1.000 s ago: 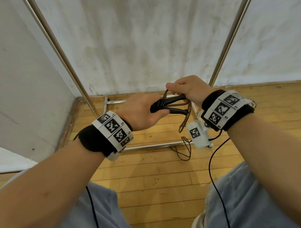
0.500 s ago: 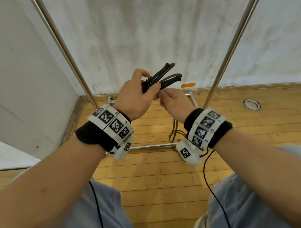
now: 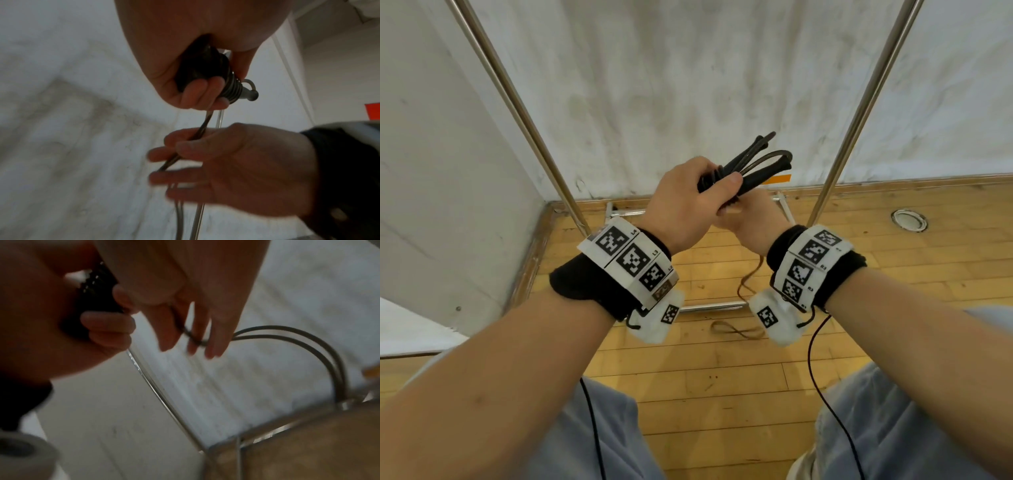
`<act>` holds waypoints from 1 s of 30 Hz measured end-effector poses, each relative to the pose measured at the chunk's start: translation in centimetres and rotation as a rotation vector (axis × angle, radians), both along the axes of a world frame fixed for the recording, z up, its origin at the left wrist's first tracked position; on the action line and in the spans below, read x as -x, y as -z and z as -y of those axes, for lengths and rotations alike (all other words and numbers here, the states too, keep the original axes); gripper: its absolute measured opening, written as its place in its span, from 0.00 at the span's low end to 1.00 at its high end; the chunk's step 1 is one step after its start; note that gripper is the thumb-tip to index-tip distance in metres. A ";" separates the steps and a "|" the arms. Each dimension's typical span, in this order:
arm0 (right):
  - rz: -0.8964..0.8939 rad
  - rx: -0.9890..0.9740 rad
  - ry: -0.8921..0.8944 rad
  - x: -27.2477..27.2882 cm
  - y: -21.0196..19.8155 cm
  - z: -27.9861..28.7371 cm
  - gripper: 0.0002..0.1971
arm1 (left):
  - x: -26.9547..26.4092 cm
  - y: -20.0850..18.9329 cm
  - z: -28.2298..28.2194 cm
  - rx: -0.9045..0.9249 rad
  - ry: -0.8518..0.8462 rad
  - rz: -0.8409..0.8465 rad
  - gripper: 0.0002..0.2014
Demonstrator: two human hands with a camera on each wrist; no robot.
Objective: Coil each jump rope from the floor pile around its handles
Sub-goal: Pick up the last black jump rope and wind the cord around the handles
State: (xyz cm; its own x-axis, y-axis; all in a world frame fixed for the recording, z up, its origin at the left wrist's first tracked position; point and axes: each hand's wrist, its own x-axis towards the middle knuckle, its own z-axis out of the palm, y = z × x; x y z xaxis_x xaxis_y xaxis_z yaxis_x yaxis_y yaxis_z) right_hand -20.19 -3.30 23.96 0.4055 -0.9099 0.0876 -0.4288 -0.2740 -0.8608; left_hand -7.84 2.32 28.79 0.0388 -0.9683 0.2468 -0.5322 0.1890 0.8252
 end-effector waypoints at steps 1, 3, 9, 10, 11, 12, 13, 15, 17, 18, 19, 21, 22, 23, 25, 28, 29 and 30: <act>0.095 -0.150 -0.110 0.0 0.2 -0.4 0.11 | -0.1 -0.2 0.0 0.002 0.006 -0.026 0.12; 0.148 -0.312 -0.251 0.0 0.4 -1.0 0.10 | -0.8 -0.6 0.1 0.014 -0.022 -0.077 0.12; 0.022 -0.111 -0.107 0.2 -0.3 -1.0 0.14 | -3.4 -0.2 1.2 0.056 -0.213 -0.015 0.11; 0.043 -0.116 -0.083 0.0 -0.4 -1.3 0.14 | -3.8 -0.1 1.3 0.052 -0.229 0.044 0.11; 0.055 -0.108 -0.064 -0.2 -0.4 -1.5 0.13 | -4.1 0.1 1.5 0.049 -0.245 0.103 0.12; 0.037 -0.075 -0.049 -0.4 -0.4 -1.7 0.13 | -4.5 0.3 1.6 0.043 -0.263 0.149 0.13; -0.007 -0.023 -0.043 -0.5 -0.4 -1.8 0.12 | -4.8 0.5 1.7 0.031 -0.279 0.181 0.15; -0.107 0.072 -0.055 -0.4 -0.4 -1.9 0.12 | -5.5 1.1 1.9 0.000 -0.309 0.268 0.18; -0.177 0.094 -0.083 -0.1 -0.6 -2.1 0.13 | -6.0 1.7 2.1 -0.029 -0.325 0.384 0.19; -0.213 0.107 -0.092 0.1 -0.7 -2.1 0.14 | -6.3 2.0 2.1 -0.049 -0.314 0.425 0.20; -0.251 0.130 -0.092 0.3 -0.9 -2.1 0.16 | -6.5 2.2 2.1 -0.071 -0.287 0.459 0.21; -0.308 0.185 -0.083 0.7 -1.4 -2.0 0.18 | -6.6 2.8 2.1 -0.116 -0.207 0.546 0.23; -0.321 0.208 -0.075 1.0 -1.8 -2.0 0.20 | -6.4 3.1 2.1 -0.141 -0.169 0.602 0.22; -0.319 0.219 -0.068 1.2 -2.0 -1.9 0.20 | -6.2 3.4 2.1 -0.163 -0.138 0.657 0.20; -0.305 0.225 -0.066 1.4 -2.4 -1.9 0.22 | -5.2 4.3 2.0 -0.200 -0.084 0.731 0.17; -0.274 0.182 -0.115 1.4 -2.6 -2.1 0.22 | -3.7 5.3 1.8 -0.254 -0.034 0.788 0.17; -0.257 0.153 -0.135 1.5 -2.7 -2.1 0.21 | -3.4 5.5 1.7 -0.257 -0.028 0.809 0.17; -0.243 0.127 -0.155 1.6 -2.9 -2.1 0.20 | -3.2 5.6 1.7 -0.256 -0.017 0.827 0.17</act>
State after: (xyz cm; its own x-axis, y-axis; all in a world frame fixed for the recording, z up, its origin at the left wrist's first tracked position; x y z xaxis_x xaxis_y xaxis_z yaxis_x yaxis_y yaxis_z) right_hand -21.78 -1.25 26.82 0.5614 -0.8236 0.0802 -0.5625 -0.4509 -0.6930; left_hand -4.66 0.66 23.18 -0.0425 -0.9988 -0.0232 -0.9815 0.0374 0.1877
